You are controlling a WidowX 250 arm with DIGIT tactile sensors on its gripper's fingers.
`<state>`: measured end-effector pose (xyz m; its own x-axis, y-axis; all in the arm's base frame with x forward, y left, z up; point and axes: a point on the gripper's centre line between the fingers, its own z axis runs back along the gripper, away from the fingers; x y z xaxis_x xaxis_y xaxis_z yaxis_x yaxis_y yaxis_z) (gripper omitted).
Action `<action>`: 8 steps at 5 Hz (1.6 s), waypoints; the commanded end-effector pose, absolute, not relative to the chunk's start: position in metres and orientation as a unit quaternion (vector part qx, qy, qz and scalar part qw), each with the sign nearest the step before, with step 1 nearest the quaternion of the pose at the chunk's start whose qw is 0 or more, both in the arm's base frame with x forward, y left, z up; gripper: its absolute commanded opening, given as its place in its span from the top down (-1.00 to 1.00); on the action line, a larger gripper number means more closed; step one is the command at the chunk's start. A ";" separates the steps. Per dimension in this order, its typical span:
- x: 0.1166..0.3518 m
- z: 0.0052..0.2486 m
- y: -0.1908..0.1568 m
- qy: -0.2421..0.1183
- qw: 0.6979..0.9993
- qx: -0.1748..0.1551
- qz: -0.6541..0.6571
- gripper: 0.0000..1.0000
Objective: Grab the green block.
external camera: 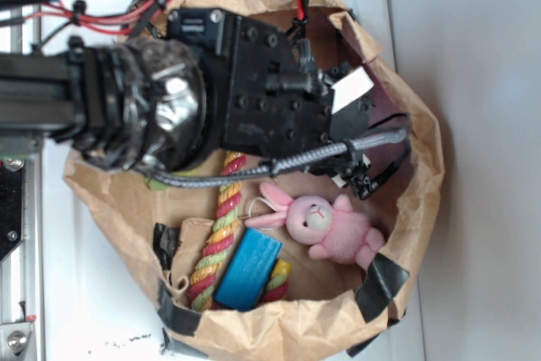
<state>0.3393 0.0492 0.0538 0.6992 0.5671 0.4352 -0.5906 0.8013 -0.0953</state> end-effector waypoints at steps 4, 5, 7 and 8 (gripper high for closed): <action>0.341 0.053 0.062 -0.229 0.924 0.039 0.304 -1.00; 0.342 0.053 0.061 -0.233 0.922 0.035 0.307 1.00; 0.342 0.055 0.063 -0.244 0.920 0.037 0.304 1.00; 0.337 0.070 0.059 -0.238 0.925 0.024 0.295 1.00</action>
<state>0.3290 0.0531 0.0430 0.7507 0.5362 0.3859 -0.5604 0.8262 -0.0580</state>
